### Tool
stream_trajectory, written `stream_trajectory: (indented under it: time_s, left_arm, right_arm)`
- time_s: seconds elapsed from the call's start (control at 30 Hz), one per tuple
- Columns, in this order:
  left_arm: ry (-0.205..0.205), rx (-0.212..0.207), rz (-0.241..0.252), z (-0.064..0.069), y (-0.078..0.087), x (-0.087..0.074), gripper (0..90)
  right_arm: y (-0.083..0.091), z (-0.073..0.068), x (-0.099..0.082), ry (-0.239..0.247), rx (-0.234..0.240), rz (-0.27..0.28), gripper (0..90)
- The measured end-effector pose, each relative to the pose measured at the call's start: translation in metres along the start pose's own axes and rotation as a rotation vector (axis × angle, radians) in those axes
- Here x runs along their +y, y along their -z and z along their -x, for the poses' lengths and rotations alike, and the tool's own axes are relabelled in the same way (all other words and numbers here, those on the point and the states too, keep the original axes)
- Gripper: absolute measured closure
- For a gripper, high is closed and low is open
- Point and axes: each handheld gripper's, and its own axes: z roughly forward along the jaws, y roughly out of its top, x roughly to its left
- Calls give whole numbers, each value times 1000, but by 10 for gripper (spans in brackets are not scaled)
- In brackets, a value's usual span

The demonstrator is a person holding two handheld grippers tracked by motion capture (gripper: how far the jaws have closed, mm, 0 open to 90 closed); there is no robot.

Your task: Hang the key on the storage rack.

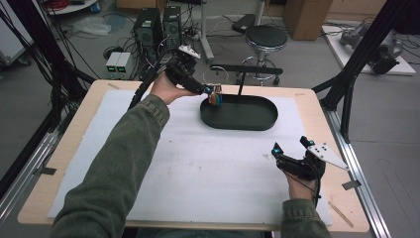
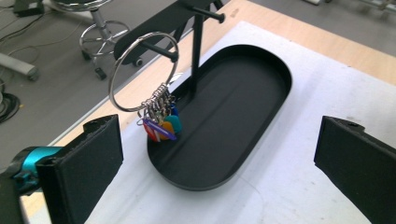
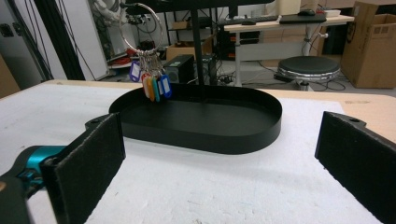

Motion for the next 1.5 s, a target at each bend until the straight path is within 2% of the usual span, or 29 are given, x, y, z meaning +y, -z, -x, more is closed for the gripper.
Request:
stream_trajectory:
  time_s: [0.07, 0.27, 0.47, 0.8, 1.1, 1.17, 1.33, 1.37, 1.4, 1.47, 1.5]
  left_arm:
    - [-2, -13, 11, 1, 3, 0, 17]
    - [-7, 13, 17, 2, 12, -4, 17]
    - [4, 26, 25, 0, 23, -17, 17]
    - [41, 40, 73, -6, 46, -50, 17]
    - [53, 66, 73, -9, 64, -68, 17]
    - [50, 74, 68, -10, 70, -76, 17]
    - [86, 85, 84, -15, 80, -96, 17]
    - [86, 85, 84, -15, 80, -96, 17]
    - [97, 96, 85, -17, 84, -103, 17]
    - [98, 102, 88, -18, 86, -107, 17]
    - [99, 123, 101, -20, 92, -114, 17]
  right_arm:
    - [0, 0, 0, 0, -1, 0, 5]
    - [1, -1, 0, -2, 0, -1, 5]
    - [2, -1, 0, -1, 3, 2, 5]
    - [1, -3, 0, -1, 0, -2, 5]
    - [-1, -2, 0, 9, 7, -5, 5]
    - [0, -2, 0, 9, 7, -6, 5]
    - [0, -2, 0, 11, 4, -4, 5]
    - [0, -2, 0, 12, 4, -4, 5]
    - [0, -2, 0, 12, 3, -4, 5]
    - [0, -2, 0, 12, 3, -5, 5]
    - [0, -2, 0, 13, 3, -5, 5]
